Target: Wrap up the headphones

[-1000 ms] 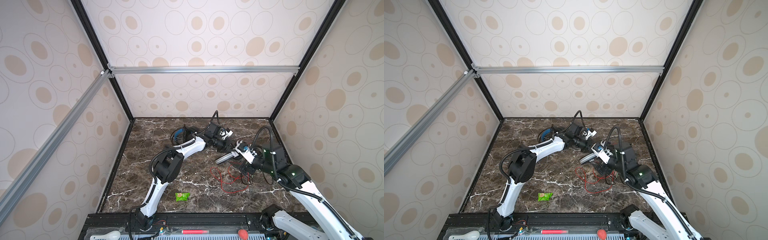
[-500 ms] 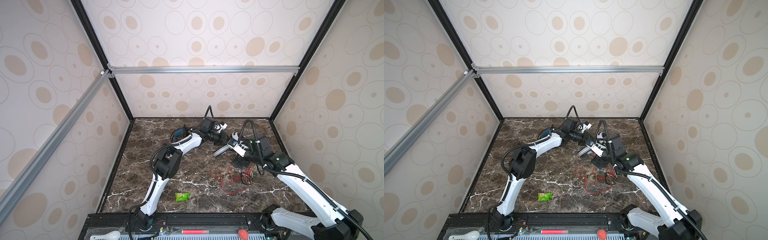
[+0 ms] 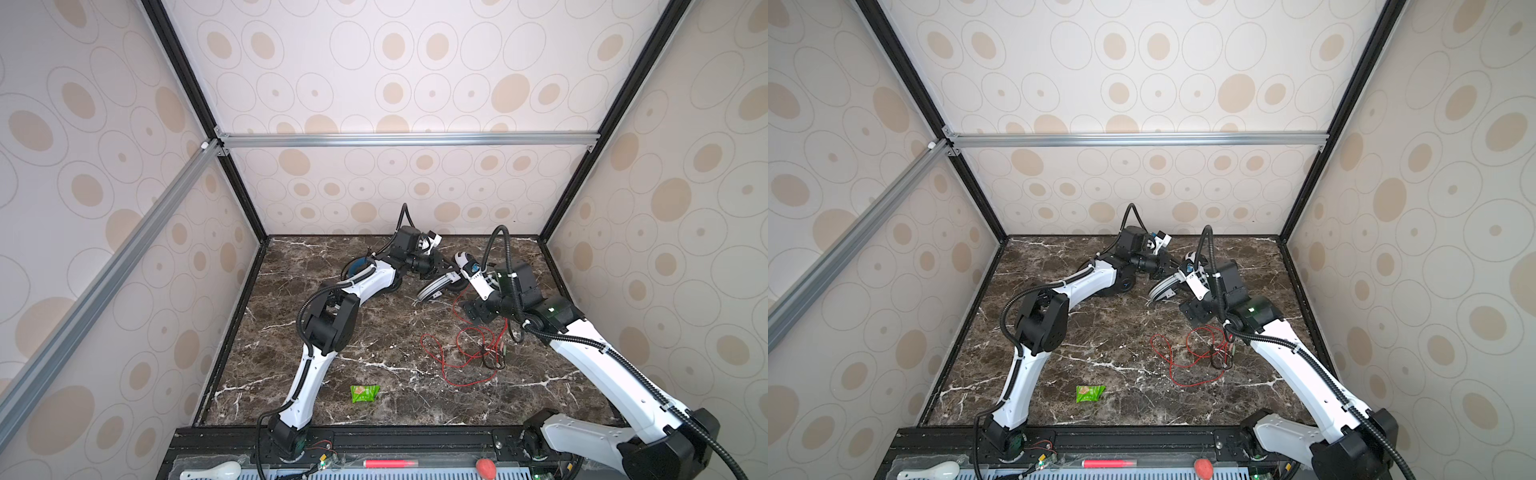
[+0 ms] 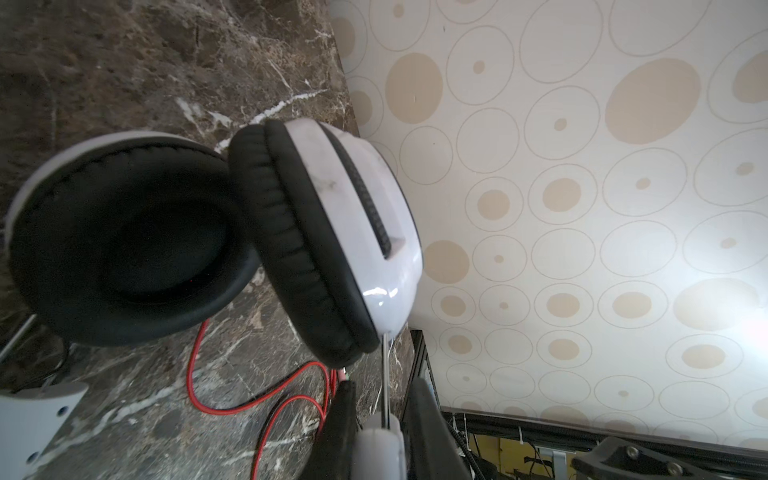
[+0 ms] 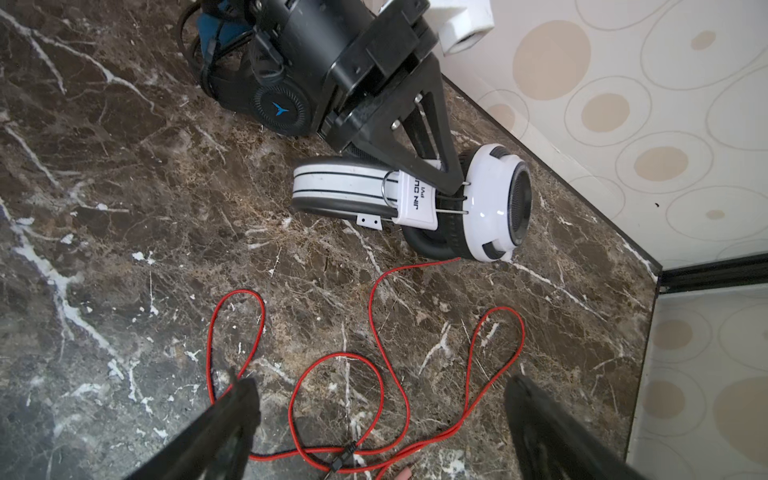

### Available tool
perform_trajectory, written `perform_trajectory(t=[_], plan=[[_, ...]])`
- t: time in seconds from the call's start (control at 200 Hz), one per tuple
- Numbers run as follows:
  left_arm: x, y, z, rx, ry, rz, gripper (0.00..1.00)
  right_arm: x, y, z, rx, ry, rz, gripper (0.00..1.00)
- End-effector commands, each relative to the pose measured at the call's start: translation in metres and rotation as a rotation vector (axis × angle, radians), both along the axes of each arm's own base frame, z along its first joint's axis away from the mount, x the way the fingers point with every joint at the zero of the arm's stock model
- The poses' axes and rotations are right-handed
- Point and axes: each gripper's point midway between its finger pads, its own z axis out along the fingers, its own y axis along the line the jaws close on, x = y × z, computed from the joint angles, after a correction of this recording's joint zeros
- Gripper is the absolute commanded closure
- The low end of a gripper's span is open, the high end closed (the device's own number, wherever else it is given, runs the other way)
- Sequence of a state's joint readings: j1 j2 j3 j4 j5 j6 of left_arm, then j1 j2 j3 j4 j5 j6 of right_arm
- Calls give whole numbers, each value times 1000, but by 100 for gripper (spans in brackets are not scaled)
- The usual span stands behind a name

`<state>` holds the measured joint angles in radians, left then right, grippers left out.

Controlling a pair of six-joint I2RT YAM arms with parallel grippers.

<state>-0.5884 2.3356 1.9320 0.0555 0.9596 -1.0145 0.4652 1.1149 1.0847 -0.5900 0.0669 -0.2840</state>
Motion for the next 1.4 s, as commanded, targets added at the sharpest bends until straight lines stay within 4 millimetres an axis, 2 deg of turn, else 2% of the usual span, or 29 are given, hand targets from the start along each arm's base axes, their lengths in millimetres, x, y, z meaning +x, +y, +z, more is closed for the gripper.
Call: perform_trajectory(t=[0.0, 0.09, 0.165, 0.36, 0.495, 0.63, 0.715, 0.9, 0.98, 1.13, 1.245, 1.335, 1.395], plan=[[-21, -19, 74, -157, -88, -42, 100, -19, 2, 10, 93, -8, 8, 5], [-23, -25, 88, -183, -68, -17, 100, -33, 4, 7, 164, 26, 3, 5], [-24, -31, 109, -253, -61, 9, 100, -39, 3, 1, 225, 55, -35, 5], [-33, -45, 157, -391, -24, 62, 100, -45, 2, -21, 328, 69, -87, 4], [-43, -51, 163, -380, 14, 75, 100, -42, -4, -34, 343, 62, -129, 4], [-56, -53, 169, -383, 40, 77, 100, -35, -18, -49, 341, 77, -230, 4], [-62, -55, 176, -382, 47, 79, 100, -34, -19, -55, 376, 74, -245, 4], [-77, -64, 193, -417, 62, 59, 100, -28, -10, -45, 473, -36, -190, 4], [-78, -66, 198, -440, 67, 47, 100, -27, -1, -42, 499, -65, -137, 5], [-80, -71, 207, -476, 85, 25, 100, -17, -9, -34, 471, -111, -180, 7], [-84, -68, 208, -481, 107, 18, 100, -7, -15, -28, 437, -161, -204, 8], [-88, -64, 206, -482, 122, 19, 100, -1, -9, -18, 450, -192, -177, 10], [-89, -61, 202, -476, 132, 25, 100, 3, -3, -13, 464, -200, -158, 16]])
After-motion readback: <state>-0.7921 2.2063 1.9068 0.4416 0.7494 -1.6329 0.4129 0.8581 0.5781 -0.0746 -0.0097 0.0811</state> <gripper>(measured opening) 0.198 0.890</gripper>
